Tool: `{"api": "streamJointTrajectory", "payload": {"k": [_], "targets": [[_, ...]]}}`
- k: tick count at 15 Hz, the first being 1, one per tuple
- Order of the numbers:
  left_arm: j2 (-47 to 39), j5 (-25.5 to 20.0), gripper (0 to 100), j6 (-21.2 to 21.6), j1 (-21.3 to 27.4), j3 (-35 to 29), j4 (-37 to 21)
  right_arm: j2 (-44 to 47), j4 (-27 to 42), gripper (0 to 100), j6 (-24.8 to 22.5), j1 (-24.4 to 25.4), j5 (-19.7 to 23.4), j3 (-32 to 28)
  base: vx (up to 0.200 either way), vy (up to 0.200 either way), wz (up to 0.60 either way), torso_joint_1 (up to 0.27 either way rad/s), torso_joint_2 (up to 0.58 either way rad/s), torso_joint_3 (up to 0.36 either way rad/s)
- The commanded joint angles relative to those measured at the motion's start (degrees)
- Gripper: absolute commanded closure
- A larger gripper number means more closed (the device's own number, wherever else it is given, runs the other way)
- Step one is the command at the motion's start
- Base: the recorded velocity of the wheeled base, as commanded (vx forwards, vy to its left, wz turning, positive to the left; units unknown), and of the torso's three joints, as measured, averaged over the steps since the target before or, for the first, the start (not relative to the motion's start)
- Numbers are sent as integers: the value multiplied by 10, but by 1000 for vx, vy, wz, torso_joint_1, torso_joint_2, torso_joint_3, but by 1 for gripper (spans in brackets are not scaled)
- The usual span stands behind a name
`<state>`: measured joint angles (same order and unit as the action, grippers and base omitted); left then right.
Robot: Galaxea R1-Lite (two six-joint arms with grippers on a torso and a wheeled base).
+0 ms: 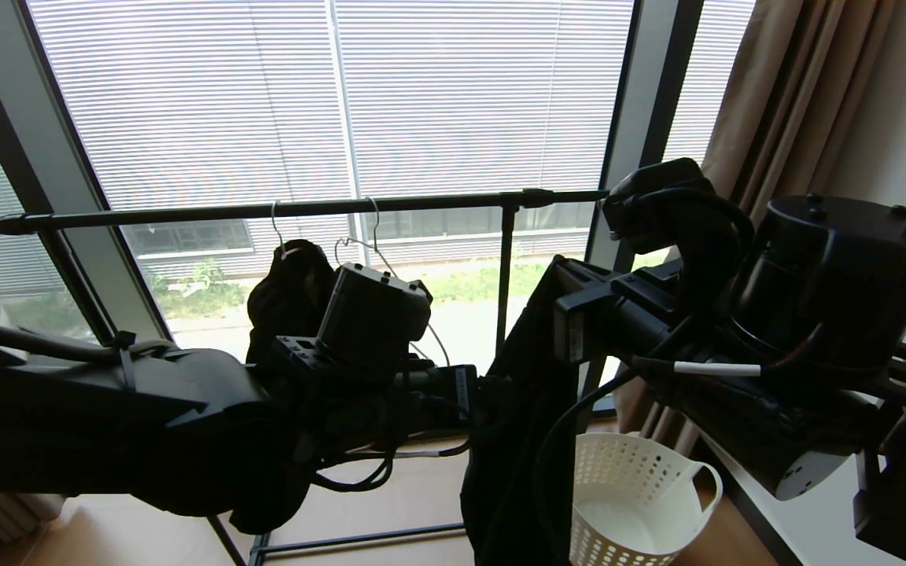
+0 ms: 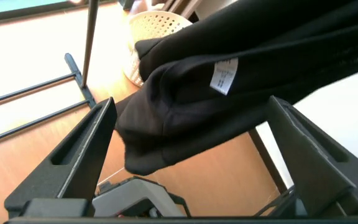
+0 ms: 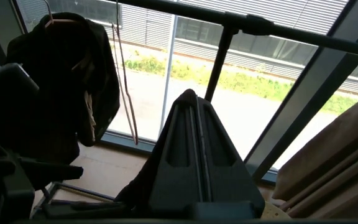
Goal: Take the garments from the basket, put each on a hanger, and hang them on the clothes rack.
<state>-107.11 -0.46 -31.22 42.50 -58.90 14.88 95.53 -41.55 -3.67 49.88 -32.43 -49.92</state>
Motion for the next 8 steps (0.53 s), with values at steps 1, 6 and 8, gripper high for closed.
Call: {"api": "streamJointTrajectory", "payload": {"k": [1,6,8], "targets": [[-47,3,0,-1,-2,-27,0,-4,0,100,0,0,0,1,0,0,0,0,0,0],[-96,36,0,-1,-32,-49,-4,-6,-16,100,0,1,0,4,0,0,0,0,0,0],[-97,38,0,-1,-33,-46,-5,-6,-16,100,0,0,0,4,0,0,0,0,0,0]]}}
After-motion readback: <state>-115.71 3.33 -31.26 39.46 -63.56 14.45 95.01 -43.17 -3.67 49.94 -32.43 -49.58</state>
